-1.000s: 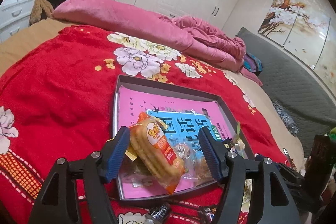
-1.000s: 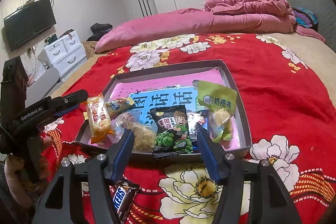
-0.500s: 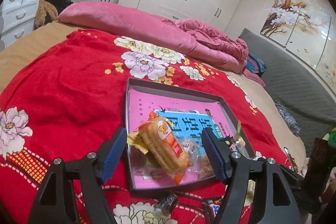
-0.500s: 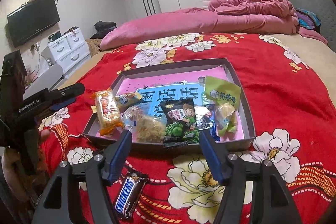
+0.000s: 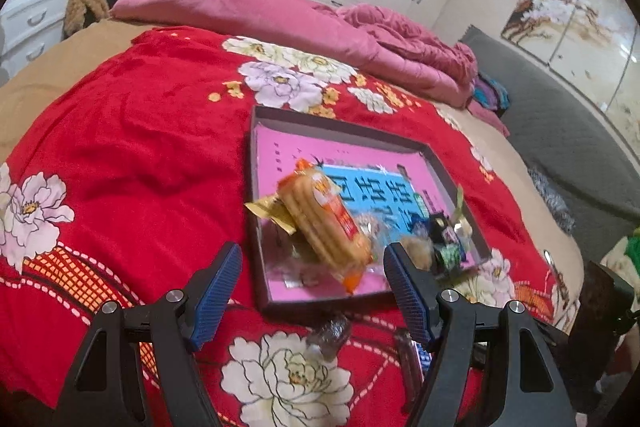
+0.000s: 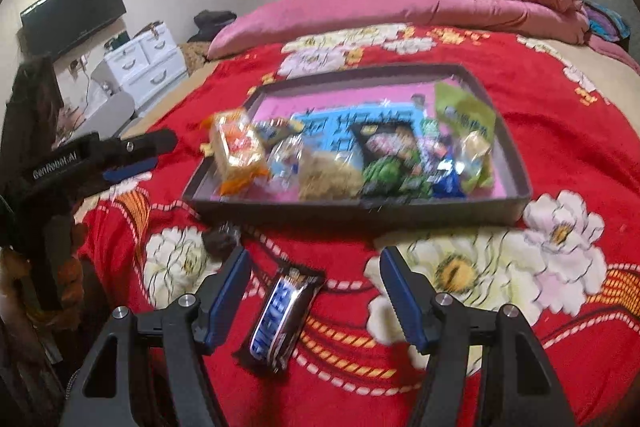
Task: Organize snacks
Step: 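Withdraw both tools toward the Snickers bar and foil-wrapped sweet, then grasp the foil-wrapped sweet with the left tool while the right tool grasps the Snickers bar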
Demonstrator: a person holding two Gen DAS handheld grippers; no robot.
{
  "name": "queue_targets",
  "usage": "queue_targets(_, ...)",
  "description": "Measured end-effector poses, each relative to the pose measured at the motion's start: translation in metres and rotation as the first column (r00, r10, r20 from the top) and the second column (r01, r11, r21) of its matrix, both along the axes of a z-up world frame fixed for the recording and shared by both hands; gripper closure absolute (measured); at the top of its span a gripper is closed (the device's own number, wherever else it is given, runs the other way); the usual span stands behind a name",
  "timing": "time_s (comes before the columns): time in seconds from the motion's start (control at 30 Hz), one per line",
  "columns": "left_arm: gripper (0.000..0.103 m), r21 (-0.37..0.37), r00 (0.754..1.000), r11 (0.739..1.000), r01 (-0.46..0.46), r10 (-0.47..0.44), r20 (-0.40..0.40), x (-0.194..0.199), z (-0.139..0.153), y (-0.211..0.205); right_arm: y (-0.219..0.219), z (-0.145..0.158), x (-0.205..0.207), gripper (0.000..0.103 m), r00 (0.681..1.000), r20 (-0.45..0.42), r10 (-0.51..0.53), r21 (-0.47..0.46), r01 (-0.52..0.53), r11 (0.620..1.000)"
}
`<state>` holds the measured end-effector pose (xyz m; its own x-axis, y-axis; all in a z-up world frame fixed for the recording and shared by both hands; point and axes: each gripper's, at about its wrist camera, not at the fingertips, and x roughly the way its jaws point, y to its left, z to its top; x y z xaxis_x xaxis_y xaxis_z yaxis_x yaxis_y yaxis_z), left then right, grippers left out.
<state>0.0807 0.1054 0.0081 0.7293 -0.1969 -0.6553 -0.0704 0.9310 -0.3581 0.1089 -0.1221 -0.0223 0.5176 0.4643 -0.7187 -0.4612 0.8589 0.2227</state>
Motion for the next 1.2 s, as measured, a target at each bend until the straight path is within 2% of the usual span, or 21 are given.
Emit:
queue_targets(0.3, 0.028, 0.03, 0.996, 0.998, 0.047, -0.044, -0.073, -0.003, -0.014, -0.013, 0.019, -0.016, -0.012, 0.037, 0.997, -0.054, 0.059, -0.038, -0.061, 0.997)
queue_targets(0.4, 0.028, 0.009, 0.992, 0.998, 0.057, -0.056, -0.109, -0.001, -0.023, -0.015, 0.03, -0.025, -0.019, 0.037, 0.993, -0.076, 0.091, -0.069, -0.096, 0.993)
queue_targets(0.53, 0.028, 0.023, 0.988, 0.997, 0.074, -0.071, -0.136, 0.001, -0.031, -0.022, 0.041, -0.034, -0.025, 0.037, 0.99, -0.073, 0.12, -0.123, -0.129, 0.984)
queue_targets(0.63, 0.028, 0.026, 0.984, 0.996, 0.091, -0.086, -0.154, 0.002, -0.036, -0.027, 0.043, -0.038, -0.026, 0.041, 0.99, -0.065, 0.125, -0.148, -0.134, 0.98)
queue_targets(0.97, 0.028, 0.06, 0.97, 0.989, 0.135, -0.12, -0.213, 0.009, -0.055, -0.04, 0.035, -0.04, -0.02, 0.07, 0.994, -0.031, 0.108, -0.214, -0.112, 0.97)
queue_targets(1.2, 0.028, 0.095, 0.966, 0.985, 0.148, -0.123, -0.226, 0.014, -0.062, -0.046, 0.023, -0.039, -0.012, 0.072, 0.996, -0.027, 0.079, -0.195, -0.083, 0.977)
